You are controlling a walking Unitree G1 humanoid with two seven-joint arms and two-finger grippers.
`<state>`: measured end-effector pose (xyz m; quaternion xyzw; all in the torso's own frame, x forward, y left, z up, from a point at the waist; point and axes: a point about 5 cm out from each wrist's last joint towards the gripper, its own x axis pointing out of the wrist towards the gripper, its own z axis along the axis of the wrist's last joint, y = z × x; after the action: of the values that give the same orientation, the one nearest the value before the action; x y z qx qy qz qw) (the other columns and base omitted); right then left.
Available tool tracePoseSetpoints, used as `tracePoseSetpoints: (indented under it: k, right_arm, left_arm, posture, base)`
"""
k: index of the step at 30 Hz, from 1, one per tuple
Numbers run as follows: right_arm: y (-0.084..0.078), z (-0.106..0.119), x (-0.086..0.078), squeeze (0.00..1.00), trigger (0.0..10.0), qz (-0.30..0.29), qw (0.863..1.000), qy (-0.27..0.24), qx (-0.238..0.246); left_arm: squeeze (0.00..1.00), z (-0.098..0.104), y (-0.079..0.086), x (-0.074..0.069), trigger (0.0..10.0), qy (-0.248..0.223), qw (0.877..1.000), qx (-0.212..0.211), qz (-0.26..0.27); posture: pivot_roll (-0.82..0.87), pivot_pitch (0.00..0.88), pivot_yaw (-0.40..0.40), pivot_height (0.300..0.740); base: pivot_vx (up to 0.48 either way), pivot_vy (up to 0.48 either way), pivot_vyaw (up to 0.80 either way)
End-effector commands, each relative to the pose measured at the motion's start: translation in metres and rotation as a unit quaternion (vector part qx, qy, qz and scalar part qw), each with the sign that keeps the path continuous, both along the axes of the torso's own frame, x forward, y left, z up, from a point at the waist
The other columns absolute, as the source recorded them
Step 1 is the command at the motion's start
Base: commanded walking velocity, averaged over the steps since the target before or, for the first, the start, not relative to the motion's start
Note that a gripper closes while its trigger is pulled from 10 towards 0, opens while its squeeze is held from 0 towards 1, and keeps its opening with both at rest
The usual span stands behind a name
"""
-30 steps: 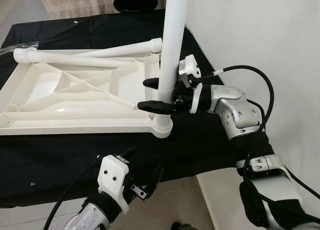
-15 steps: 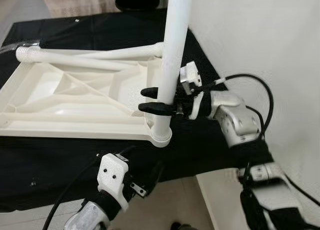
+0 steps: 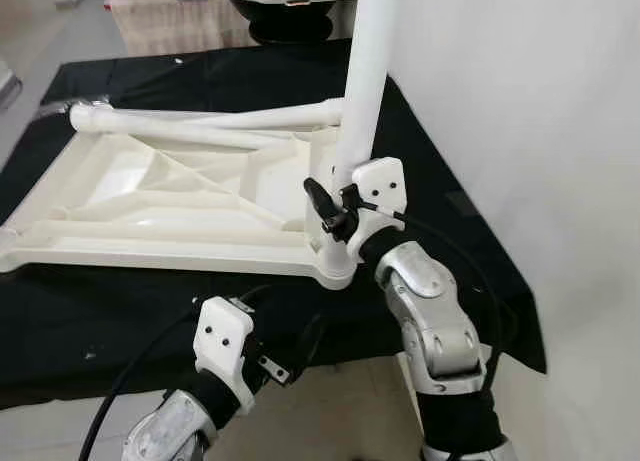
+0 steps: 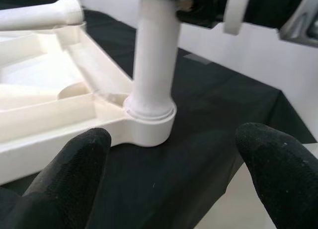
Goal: Building children table
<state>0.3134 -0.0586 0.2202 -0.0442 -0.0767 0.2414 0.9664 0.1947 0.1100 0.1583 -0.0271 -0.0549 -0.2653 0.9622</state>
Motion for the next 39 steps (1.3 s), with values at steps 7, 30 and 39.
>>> tracePoseSetpoints:
  k: [7,30,39]
  right_arm:
    - [0.013,-0.008,0.012,1.00,10.0,0.097,0.995,0.037,-0.011]
    - [-0.003,0.022,0.037,0.00,0.0,0.442,0.894,0.019,-0.075]
    - [-0.007,0.022,0.038,0.00,0.0,0.460,0.885,0.020,-0.072]
  left_arm:
    - [0.00,-0.005,0.001,0.001,10.0,0.008,1.000,0.000,0.013]
    - [0.00,-0.003,-0.003,-0.009,10.0,0.011,1.000,-0.003,0.010]
    - [0.00,-0.004,-0.003,-0.009,10.0,0.013,1.000,-0.005,0.008]
  posture:
    - [0.01,0.188,-0.039,0.740]
    - [0.03,0.221,-0.054,0.740]
    - [0.03,0.212,-0.049,0.740]
  base:
    - [0.000,0.000,0.00]
    - [0.000,0.000,0.00]
    - [0.000,0.000,0.00]
